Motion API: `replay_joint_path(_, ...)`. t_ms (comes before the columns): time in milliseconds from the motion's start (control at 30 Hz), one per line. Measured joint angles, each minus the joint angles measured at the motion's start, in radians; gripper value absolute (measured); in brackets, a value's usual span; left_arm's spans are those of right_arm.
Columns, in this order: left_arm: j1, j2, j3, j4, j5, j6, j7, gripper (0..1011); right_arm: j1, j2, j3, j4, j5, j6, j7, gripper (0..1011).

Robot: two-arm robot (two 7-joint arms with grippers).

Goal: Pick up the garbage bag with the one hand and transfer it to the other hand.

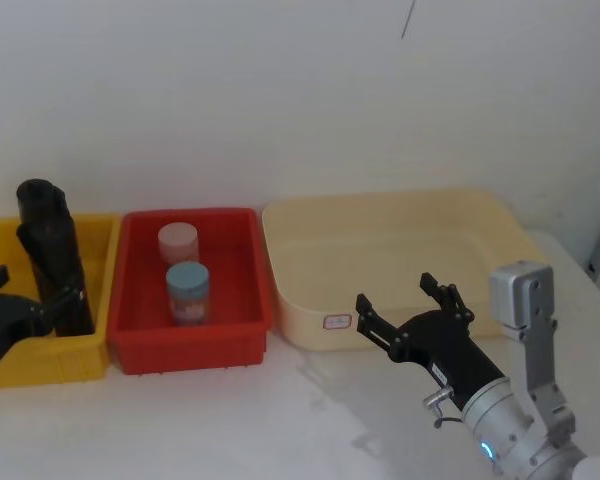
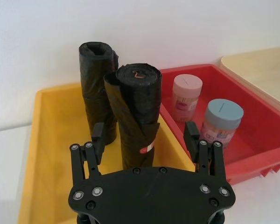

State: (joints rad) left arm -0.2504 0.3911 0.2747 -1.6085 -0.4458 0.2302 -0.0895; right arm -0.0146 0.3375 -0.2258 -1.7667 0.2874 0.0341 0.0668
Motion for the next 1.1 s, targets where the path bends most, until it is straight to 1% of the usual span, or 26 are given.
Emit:
replay_joint_path(200,-0.047,-0.015,0.015,0.055,0.014,0.0,-0.014,1001,0.0,0.0,0.0,0.0,0.0,0.0,0.0,1000)
replay_joint_path(333,-0.094,-0.032,0.029,0.114,0.029,-0.005,-0.028,1001,0.0,0.0,0.0,0.0,0.0,0.0,0.0,1001)
replay_joint_path(400,-0.1,-0.035,0.031,0.122,0.031,-0.006,-0.031,1001,0.0,0.0,0.0,0.0,0.0,0.0,0.0,1000)
replay_joint_path(600,-0.161,-0.06,0.053,0.199,0.051,-0.016,-0.051,1000,0.0,0.0,0.0,0.0,0.0,0.0,0.0,1000)
replay_joint_path(800,-0.199,-0.079,0.066,0.251,0.067,-0.028,-0.061,1000,0.0,0.0,0.0,0.0,0.0,0.0,0.0,1000)
replay_joint_path(967,-0.219,-0.09,0.073,0.276,0.075,-0.034,-0.067,997,0.0,0.0,0.0,0.0,0.0,0.0,0.0,1000)
replay_joint_path(1100,-0.232,-0.096,0.078,0.295,0.081,-0.038,-0.07,927,0.0,0.0,0.0,0.0,0.0,0.0,0.0,1000)
